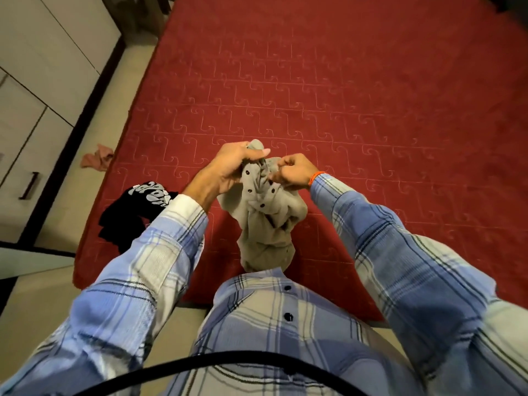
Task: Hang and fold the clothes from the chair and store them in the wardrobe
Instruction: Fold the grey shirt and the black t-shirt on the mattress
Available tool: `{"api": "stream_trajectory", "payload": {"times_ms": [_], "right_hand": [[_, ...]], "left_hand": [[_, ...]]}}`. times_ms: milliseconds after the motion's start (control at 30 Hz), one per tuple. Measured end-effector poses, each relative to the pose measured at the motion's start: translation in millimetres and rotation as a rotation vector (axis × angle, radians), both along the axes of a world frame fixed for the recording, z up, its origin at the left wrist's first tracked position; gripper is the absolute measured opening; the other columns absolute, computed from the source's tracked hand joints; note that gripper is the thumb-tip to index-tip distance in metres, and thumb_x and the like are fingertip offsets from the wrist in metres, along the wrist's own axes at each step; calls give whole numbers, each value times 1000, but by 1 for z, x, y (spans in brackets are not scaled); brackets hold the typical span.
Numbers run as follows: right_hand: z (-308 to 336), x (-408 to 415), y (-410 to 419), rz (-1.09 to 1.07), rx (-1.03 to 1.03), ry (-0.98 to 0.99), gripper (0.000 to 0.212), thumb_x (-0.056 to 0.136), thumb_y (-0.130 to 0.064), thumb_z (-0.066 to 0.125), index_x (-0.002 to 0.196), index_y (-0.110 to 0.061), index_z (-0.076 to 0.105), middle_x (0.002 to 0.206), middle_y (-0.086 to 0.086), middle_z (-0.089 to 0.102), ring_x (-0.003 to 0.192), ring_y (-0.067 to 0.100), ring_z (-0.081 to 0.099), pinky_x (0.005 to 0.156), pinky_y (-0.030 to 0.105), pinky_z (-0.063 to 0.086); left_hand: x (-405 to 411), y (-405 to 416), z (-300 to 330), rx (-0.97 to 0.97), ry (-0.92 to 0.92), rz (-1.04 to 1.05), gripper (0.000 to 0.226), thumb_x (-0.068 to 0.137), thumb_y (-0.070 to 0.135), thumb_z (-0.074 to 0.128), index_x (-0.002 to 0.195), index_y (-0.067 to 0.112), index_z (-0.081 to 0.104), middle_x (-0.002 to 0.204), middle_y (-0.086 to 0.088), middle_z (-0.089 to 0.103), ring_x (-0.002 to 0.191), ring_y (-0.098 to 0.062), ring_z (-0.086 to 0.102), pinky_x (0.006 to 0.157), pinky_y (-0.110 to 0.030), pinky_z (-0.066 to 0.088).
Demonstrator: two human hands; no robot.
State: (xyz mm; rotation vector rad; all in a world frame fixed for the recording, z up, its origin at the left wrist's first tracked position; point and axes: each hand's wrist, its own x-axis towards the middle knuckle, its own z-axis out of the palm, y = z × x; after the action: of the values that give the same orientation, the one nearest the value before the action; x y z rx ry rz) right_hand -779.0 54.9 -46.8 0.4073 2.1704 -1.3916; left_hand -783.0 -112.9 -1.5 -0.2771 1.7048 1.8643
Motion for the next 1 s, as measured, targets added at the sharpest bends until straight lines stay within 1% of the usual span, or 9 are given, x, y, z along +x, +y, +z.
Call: {"api": "stream_trajectory", "payload": {"times_ms": [67, 167, 333, 433, 500, 667, 767, 900, 1000], "right_hand": [[-3, -4, 4, -54, 81, 44, 9, 63, -14, 55, 62, -18, 63, 58, 3, 60, 61, 24, 57, 60, 37, 53], [-3, -9, 8, -242, -45, 82, 19, 63, -10, 48, 60, -11, 67, 61, 10, 63, 60, 27, 57, 59, 38, 52], [12, -9, 2, -394, -245, 67, 14, 57, 1, 46, 47, -7, 52, 48, 6, 45, 44, 19, 41, 47, 22, 35], [11, -5, -1, -347, -246, 70, 21, 57, 2, 51, 70, 16, 60, 53, 5, 45, 38, 13, 37, 41, 18, 31], [7, -4, -2, -279, -181, 101, 15, 64, 4, 52, 73, 7, 64, 52, 0, 52, 45, 11, 43, 43, 21, 34], [-6, -6, 3, -156, 209, 63, 44, 72, -27, 78, 109, -8, 64, 98, 0, 65, 89, 17, 62, 77, 26, 52], [-15, -1, 4, -135, 460, 21, 35, 83, -25, 69, 107, -1, 63, 107, 10, 64, 97, 26, 60, 76, 27, 46], [-24, 7, -3, -355, 469, 47, 30, 82, -22, 56, 104, -8, 70, 110, 17, 68, 99, 35, 63, 78, 30, 49], [-31, 11, -6, -410, 478, 42, 32, 90, -24, 51, 108, -2, 66, 116, 20, 63, 105, 38, 59, 75, 30, 40]], "left_hand": [[-2, 0, -1, -120, 15, 43, 16, 79, 7, 74, 70, 13, 62, 63, -1, 60, 53, -14, 55, 52, -27, 46], [-3, -6, -11, -452, 82, 68, 9, 75, 0, 63, 75, 2, 71, 70, -9, 68, 45, -11, 45, 40, -20, 31], [1, -21, -30, -770, 58, -12, 14, 82, 1, 59, 87, -6, 71, 74, -13, 68, 46, -13, 48, 39, -21, 35], [3, -27, -31, -923, 23, -154, 13, 76, 11, 78, 80, 3, 68, 72, -5, 66, 51, -12, 54, 35, -18, 40], [3, -29, -34, -1039, 33, -183, 18, 81, 12, 75, 73, 6, 60, 69, -4, 62, 52, -12, 56, 34, -20, 40], [-2, -38, -47, -1158, 91, -24, 28, 88, 17, 67, 67, 9, 51, 91, -8, 68, 75, -19, 59, 56, -26, 47], [0, -45, -49, -1086, 142, 84, 10, 86, 10, 58, 92, 5, 64, 99, -10, 64, 90, -24, 61, 64, -26, 45], [8, -54, -55, -1067, 152, 145, 36, 93, 15, 50, 126, 2, 51, 122, -20, 59, 112, -34, 57, 86, -36, 47], [9, -59, -65, -1092, 63, 185, 43, 99, 25, 46, 133, -1, 41, 132, -24, 54, 121, -38, 53, 95, -41, 45]]}}
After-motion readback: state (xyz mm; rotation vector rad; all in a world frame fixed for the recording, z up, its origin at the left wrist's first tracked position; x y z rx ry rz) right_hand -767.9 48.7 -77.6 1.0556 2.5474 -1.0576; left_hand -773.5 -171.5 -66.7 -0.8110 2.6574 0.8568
